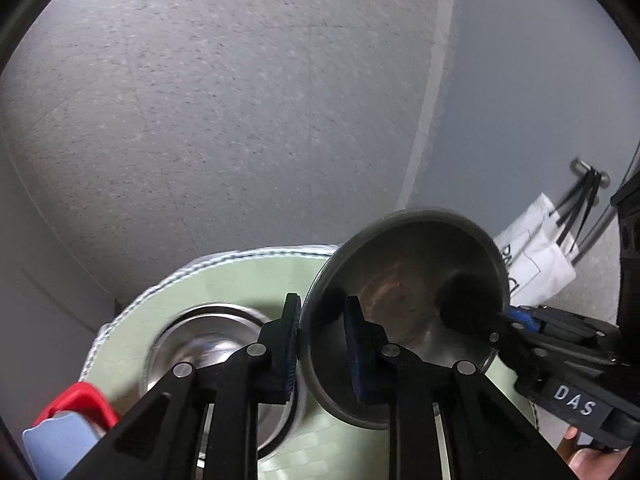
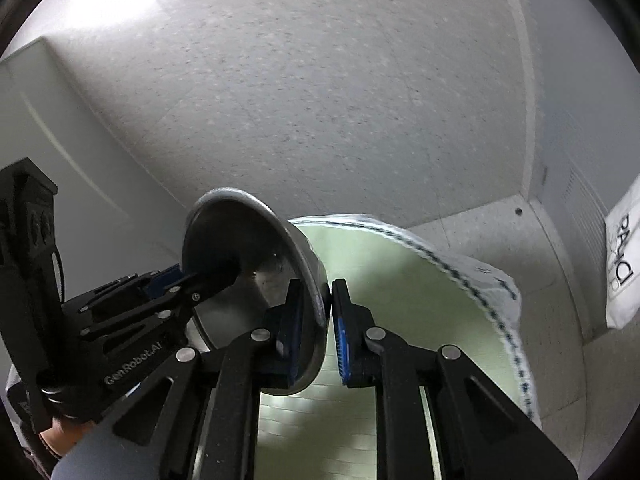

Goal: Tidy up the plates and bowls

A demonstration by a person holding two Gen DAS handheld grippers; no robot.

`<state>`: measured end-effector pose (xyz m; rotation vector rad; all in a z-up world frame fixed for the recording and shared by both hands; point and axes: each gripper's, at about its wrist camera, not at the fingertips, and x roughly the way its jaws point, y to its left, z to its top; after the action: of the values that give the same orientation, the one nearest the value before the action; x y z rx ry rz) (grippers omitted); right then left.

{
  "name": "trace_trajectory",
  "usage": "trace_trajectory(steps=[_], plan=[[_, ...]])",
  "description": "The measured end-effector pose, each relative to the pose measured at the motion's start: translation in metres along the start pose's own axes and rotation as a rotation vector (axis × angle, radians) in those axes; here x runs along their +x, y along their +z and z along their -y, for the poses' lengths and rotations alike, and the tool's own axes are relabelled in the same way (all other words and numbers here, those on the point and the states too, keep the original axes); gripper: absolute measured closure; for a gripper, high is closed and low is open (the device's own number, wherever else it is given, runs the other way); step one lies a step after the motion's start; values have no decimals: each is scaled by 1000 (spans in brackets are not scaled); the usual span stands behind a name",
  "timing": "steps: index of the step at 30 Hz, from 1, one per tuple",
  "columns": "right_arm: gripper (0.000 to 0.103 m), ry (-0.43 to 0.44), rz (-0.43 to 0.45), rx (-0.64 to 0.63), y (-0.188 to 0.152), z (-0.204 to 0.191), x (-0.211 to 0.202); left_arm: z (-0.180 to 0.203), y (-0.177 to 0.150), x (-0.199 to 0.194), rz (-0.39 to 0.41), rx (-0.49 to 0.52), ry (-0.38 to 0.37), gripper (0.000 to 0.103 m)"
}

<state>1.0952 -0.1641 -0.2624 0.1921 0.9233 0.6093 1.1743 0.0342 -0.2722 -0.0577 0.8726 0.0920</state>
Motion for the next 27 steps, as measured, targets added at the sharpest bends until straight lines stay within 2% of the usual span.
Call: trace_trajectory(steps=[6,12,18,27], plan=[[89,47,-51,-45,-5,-41,25,-44,-17,-19,2,-57,57,85],[89,75,-115,-83,-19,-67,57,-65,-31,-24,-52,-120,110,85],[89,60,-159,-110,-29,-77,82,-74,-33,-7,-94,-123,151,84],[85,-2,-193,-138,-31,-80,107,-78,-20,36,-151,-117,155,82]])
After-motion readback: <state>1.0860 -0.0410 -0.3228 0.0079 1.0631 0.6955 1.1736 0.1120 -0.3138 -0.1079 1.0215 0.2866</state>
